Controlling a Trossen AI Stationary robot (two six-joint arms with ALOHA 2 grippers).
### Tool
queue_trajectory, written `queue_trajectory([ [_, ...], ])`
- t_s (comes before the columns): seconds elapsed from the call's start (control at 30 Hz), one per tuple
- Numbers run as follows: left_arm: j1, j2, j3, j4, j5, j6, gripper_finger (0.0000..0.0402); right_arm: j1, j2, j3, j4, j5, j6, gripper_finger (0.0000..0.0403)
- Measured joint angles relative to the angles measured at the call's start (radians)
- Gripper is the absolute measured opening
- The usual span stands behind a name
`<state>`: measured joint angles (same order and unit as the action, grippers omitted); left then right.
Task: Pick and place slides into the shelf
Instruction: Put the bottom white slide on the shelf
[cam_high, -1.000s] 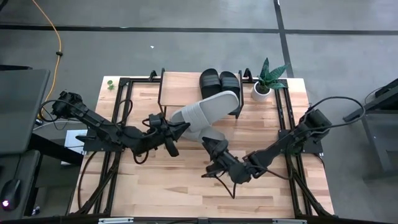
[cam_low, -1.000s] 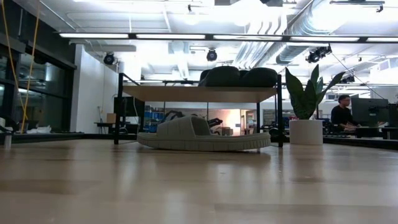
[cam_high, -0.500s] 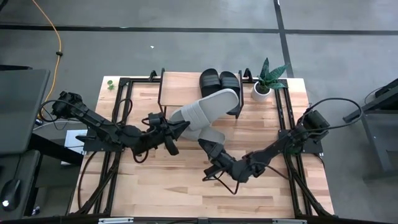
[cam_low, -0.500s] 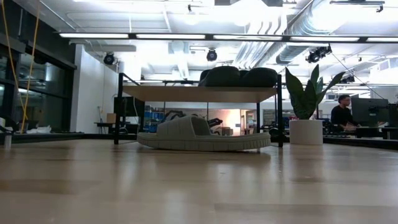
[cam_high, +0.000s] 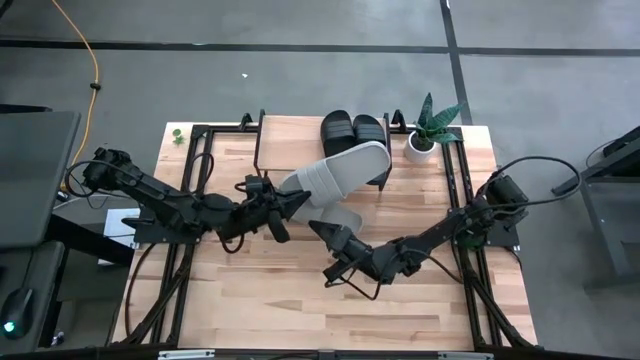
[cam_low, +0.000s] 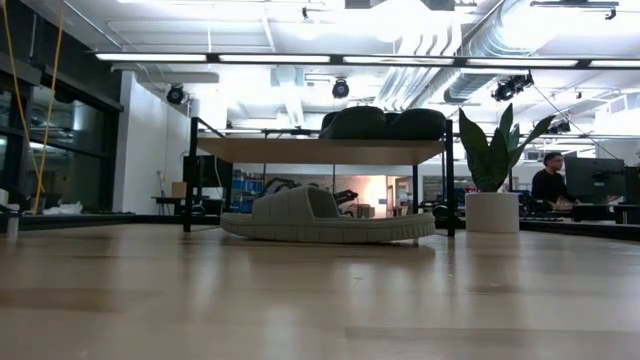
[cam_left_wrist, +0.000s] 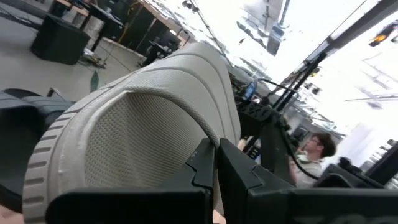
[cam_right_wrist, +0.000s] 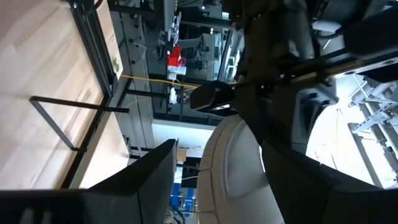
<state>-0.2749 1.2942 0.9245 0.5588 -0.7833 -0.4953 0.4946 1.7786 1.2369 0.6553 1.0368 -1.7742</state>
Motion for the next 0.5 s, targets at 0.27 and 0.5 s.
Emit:
queue_trajectory([
  [0.27, 0.000, 0.000, 0.000, 0.021, 0.034, -0.002, 0.0000, -0.045, 0.000, 0.000, 0.000, -0.055, -0.022, 0.0229],
  [0.5, 0.000, 0.008, 0.000, 0.022, 0.034, -0.001, 0.0000, -0.083, 0.000, 0.000, 0.000, -0.063, -0.041, 0.0229],
])
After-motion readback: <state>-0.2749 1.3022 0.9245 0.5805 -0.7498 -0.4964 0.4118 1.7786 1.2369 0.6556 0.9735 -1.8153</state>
